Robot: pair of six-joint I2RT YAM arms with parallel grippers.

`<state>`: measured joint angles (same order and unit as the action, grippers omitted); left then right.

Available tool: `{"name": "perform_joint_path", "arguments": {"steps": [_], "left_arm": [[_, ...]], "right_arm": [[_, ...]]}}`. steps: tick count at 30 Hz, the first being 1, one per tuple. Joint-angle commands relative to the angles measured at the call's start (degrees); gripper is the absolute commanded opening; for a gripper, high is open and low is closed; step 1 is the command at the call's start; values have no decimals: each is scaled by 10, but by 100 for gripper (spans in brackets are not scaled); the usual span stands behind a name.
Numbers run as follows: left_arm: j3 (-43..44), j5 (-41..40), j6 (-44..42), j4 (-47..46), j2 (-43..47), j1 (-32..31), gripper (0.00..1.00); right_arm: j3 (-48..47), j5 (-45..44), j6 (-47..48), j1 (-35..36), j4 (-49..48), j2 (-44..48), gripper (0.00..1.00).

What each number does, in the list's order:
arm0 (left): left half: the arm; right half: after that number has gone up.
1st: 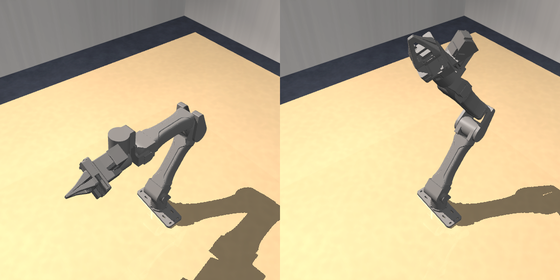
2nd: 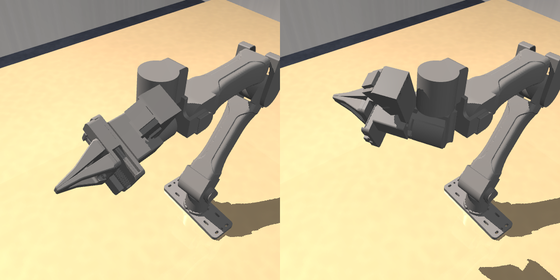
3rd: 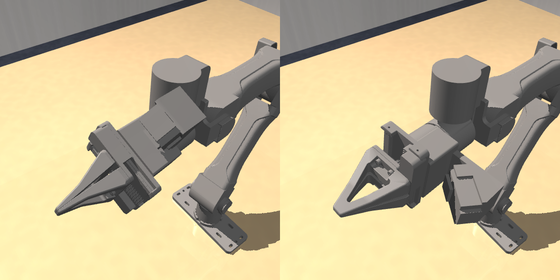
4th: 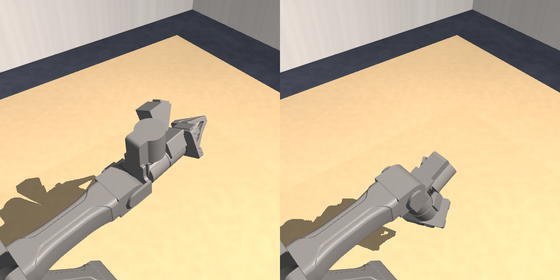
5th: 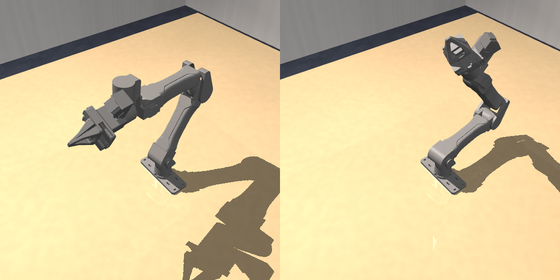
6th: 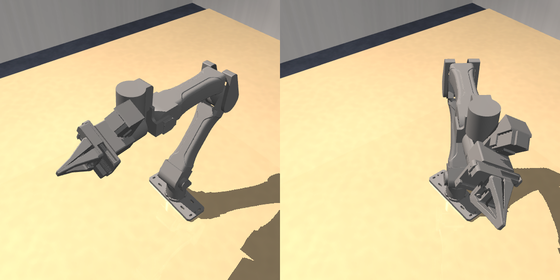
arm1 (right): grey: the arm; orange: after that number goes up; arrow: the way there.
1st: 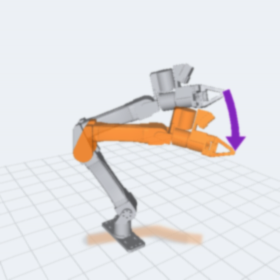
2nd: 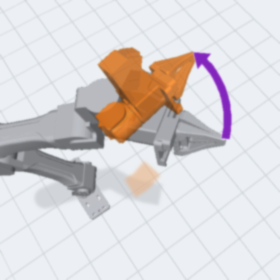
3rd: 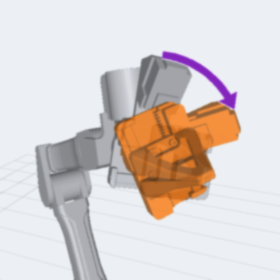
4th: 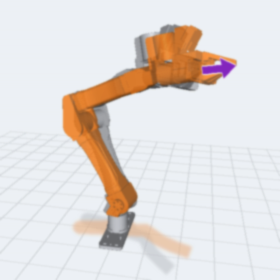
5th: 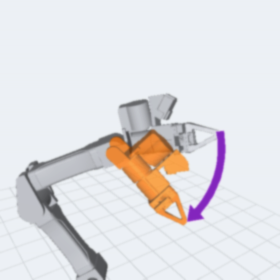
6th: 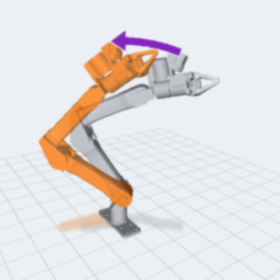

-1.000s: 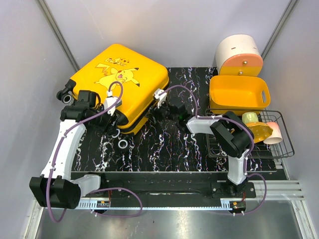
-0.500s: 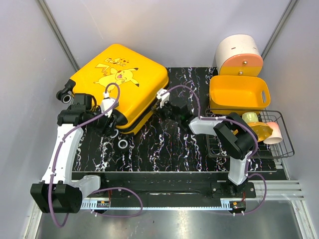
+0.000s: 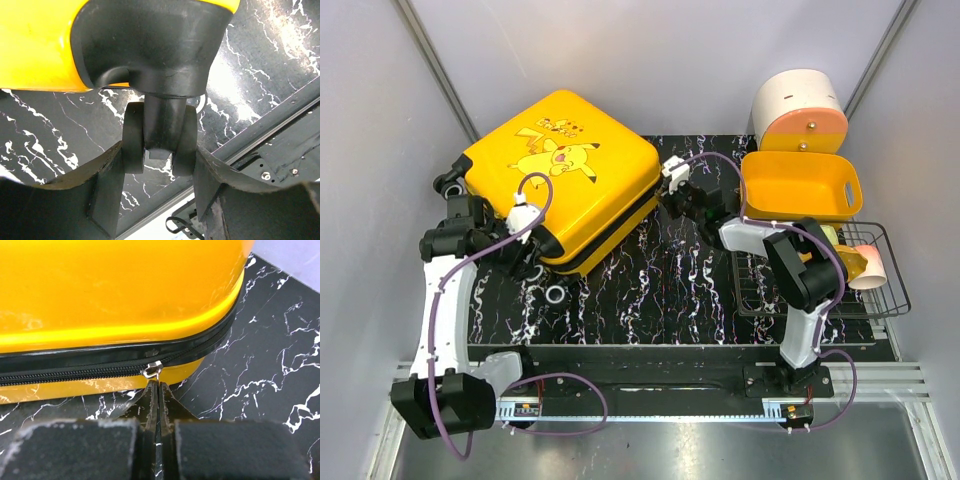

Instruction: Open, take out, and arrange the luggage

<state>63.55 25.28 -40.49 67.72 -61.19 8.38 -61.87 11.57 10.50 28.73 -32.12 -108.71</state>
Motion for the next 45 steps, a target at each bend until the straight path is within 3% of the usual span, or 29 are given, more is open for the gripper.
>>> {"name": "perform_joint_path", "arguments": {"steps": [1, 10, 13, 18, 29, 34, 41, 45], "left_arm": [[-16, -97, -71, 57, 25, 49, 0], [-31, -98, -163, 108, 56, 123, 0], [-30, -100, -169, 101, 58, 139, 0], [-13, -97, -143, 68, 29, 166, 0], [6, -87, -128, 24, -33, 180, 0], [16, -93, -139, 4, -52, 184, 0], [64, -63, -145, -7, -103, 185, 0], [87, -16, -148, -1, -123, 185, 0]], "right_arm": [[19, -1, 15, -6, 34, 50, 0], [190, 27, 22, 56, 64, 188, 0], [204, 5, 8, 78, 79, 215, 0], [185, -71, 22, 56, 93, 204, 0], [85, -56, 74, -46, 89, 140, 0], [19, 24, 64, -87, 47, 84, 0], [-51, 249, 8, -99, -28, 4, 0], [-96, 319, -40, -99, -47, -36, 0]]}}
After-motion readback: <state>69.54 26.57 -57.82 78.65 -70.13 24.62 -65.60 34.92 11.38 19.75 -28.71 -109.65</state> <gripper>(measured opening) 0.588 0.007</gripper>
